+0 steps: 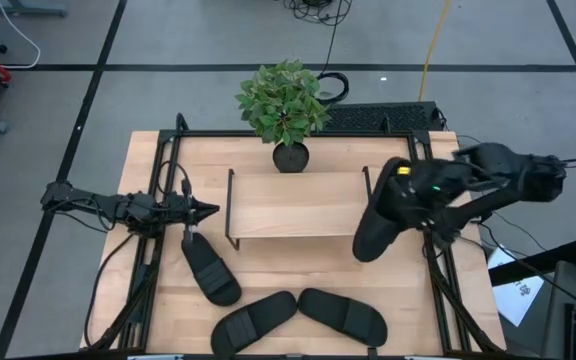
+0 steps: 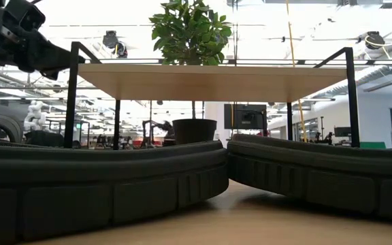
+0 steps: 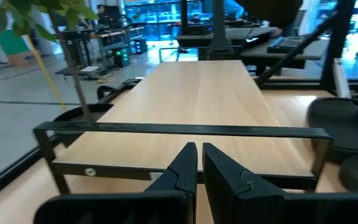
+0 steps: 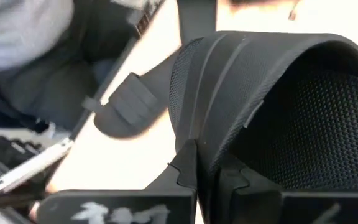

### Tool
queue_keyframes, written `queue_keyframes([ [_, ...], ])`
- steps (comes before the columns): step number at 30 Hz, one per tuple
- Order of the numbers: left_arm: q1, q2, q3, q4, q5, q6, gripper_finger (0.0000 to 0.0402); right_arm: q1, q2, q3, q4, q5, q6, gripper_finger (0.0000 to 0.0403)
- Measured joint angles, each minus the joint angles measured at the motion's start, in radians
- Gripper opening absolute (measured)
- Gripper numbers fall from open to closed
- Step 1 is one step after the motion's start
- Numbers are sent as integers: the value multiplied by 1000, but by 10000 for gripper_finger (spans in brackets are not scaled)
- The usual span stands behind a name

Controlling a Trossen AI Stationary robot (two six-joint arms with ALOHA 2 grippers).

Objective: Pick and place slides into the shelf
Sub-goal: Put the black slide on the shelf

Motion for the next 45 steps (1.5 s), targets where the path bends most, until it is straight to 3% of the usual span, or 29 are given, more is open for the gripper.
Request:
queue_keyframes([
  [6, 0, 0, 0, 0, -10, 0, 24, -183, 147, 143, -126, -71, -187, 1],
  [14, 0, 0, 0, -3, -10, 4, 24, -444, 208, 277, -187, -50, -443, 1],
  [19, 0, 0, 0, -31, -10, 15, 24, -611, 278, 338, -216, -198, -487, 1],
  [29, 0, 0, 0, -60, -11, 38, 24, -594, 502, 341, -211, -332, -538, 1],
  [35, 0, 0, 0, -60, -11, 39, 24, -558, 554, 332, -212, -465, -578, 1],
  [45, 0, 0, -1, -60, -11, 42, 24, -543, 566, 140, -213, -461, -520, 1],
])
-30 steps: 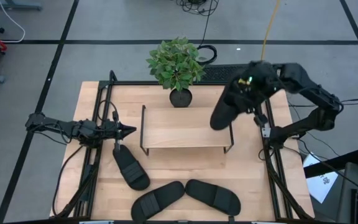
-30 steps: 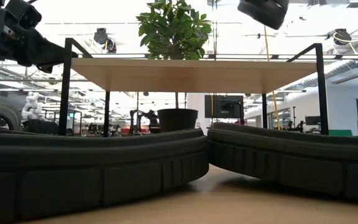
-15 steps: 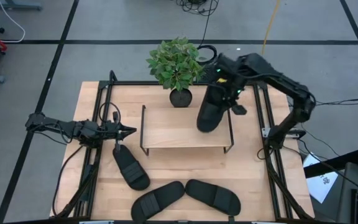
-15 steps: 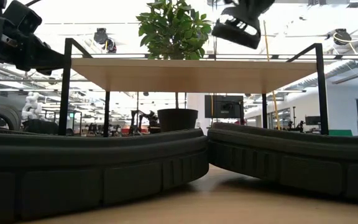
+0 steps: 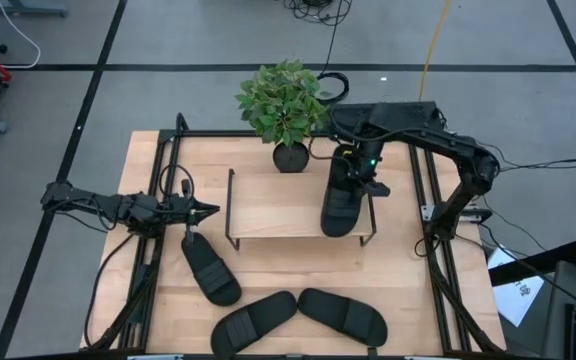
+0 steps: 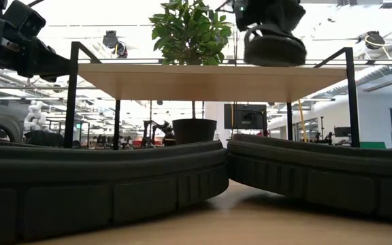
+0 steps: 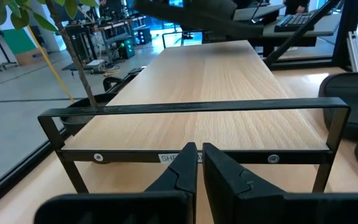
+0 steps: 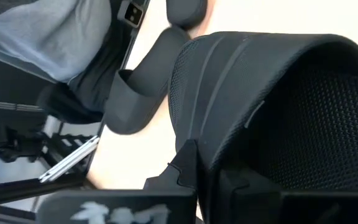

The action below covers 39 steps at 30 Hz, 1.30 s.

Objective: Pick and place slides into the shelf
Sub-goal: Put the black slide on the shelf

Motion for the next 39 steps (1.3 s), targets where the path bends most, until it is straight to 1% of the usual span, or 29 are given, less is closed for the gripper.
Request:
queue_keyframes([
  [9, 0, 0, 0, 0, 0, -1, 24, 22, -1, -82, 3, -5, -33, 1],
  [12, 0, 0, 0, 1, 0, -3, 24, 20, -2, -91, 36, -2, -32, 1],
  [16, 0, 0, 0, 1, 0, -3, 24, 20, -2, -91, 55, 39, -22, 2],
  [22, 0, 0, -1, 1, 0, 0, 24, 20, -1, -91, 69, 54, 2, 8],
  [26, 0, 0, -1, 1, 0, 0, 24, 21, -1, -92, 109, 145, 74, 15],
  [28, 0, 0, -1, 1, 0, 0, 24, 21, -1, -92, 120, 169, 80, 23],
  [32, 0, 0, -1, 0, 0, -1, 24, 20, -1, -92, 146, 181, 80, 45],
  [35, 0, 0, -1, 0, 0, -2, 24, 20, -2, -92, 151, 197, 85, 69],
  [39, 0, 0, -1, 0, 0, -3, 24, 21, -2, -91, 158, 231, 131, 105],
])
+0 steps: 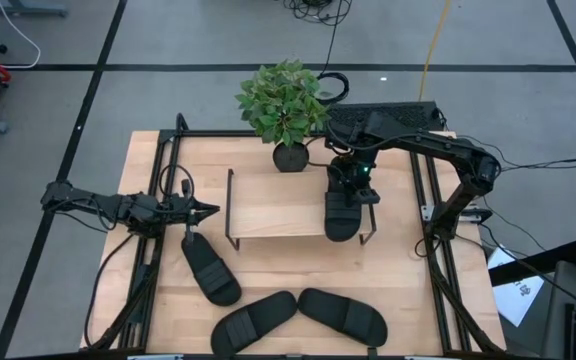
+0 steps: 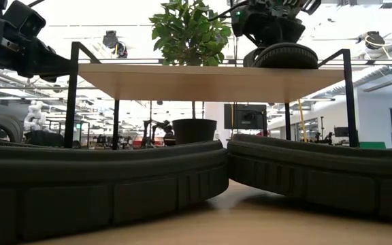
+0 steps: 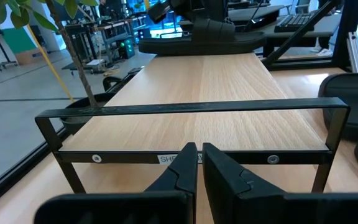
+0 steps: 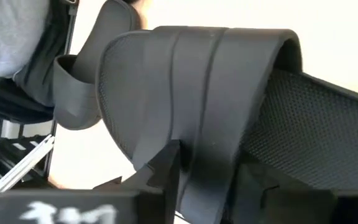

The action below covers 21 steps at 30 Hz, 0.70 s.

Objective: Pick and place slides into the shelf
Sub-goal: Put the black slide on the shelf

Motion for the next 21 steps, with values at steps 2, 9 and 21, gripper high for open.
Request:
queue_keyframes([
  [2, 0, 0, 0, 0, 0, 0, 24, 0, -1, 0, 3, 7, 2, 124],
  [9, 0, 0, 0, 0, 0, -1, 24, 2, -37, 0, 33, 71, 28, 185],
  [21, 0, 0, 0, 1, 0, -4, 24, 29, -118, -1, 63, 201, 82, 228],
])
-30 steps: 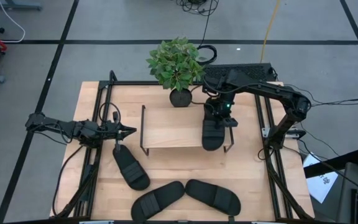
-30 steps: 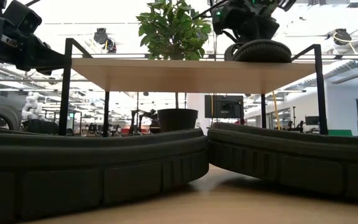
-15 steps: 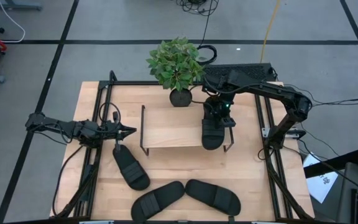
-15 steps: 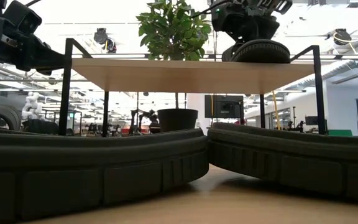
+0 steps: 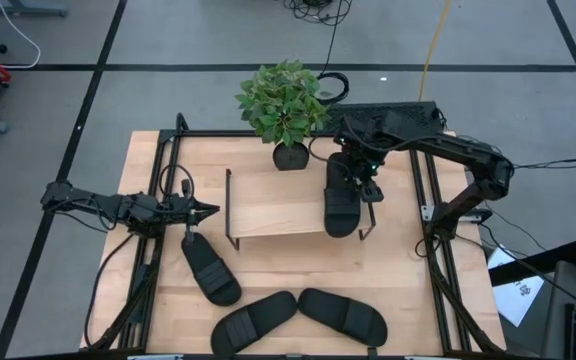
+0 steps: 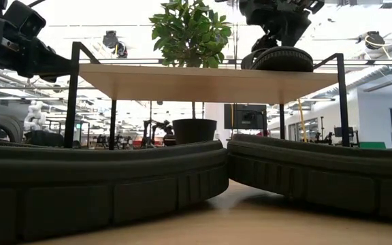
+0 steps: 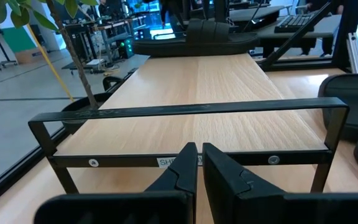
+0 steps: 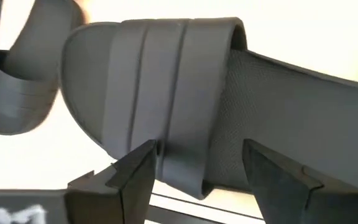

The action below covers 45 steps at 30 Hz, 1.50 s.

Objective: Pick and place slides into the shelf
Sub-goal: Put the black slide on the shelf

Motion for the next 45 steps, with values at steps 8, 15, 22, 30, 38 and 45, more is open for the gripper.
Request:
queue_keyframes([
  [8, 0, 0, 0, 0, 0, -6, 24, 40, -4, 0, 7, 115, 25, 228],
  [15, 0, 0, 0, 1, 0, -10, 24, 53, -10, 0, 13, 164, 26, 229],
  [22, 0, 0, 0, 0, 0, -12, 24, 51, -67, -1, 35, 190, 44, 228],
  [30, 0, 0, 0, 0, 0, -12, 24, 52, -161, 0, 76, 184, 85, 225],
  [38, 0, 0, 0, 0, 0, -12, 24, 64, -239, 0, 216, -11, -15, 90],
  [45, 0, 0, 0, -1, 0, -16, 24, 53, -306, -111, 337, -61, -65, 8],
])
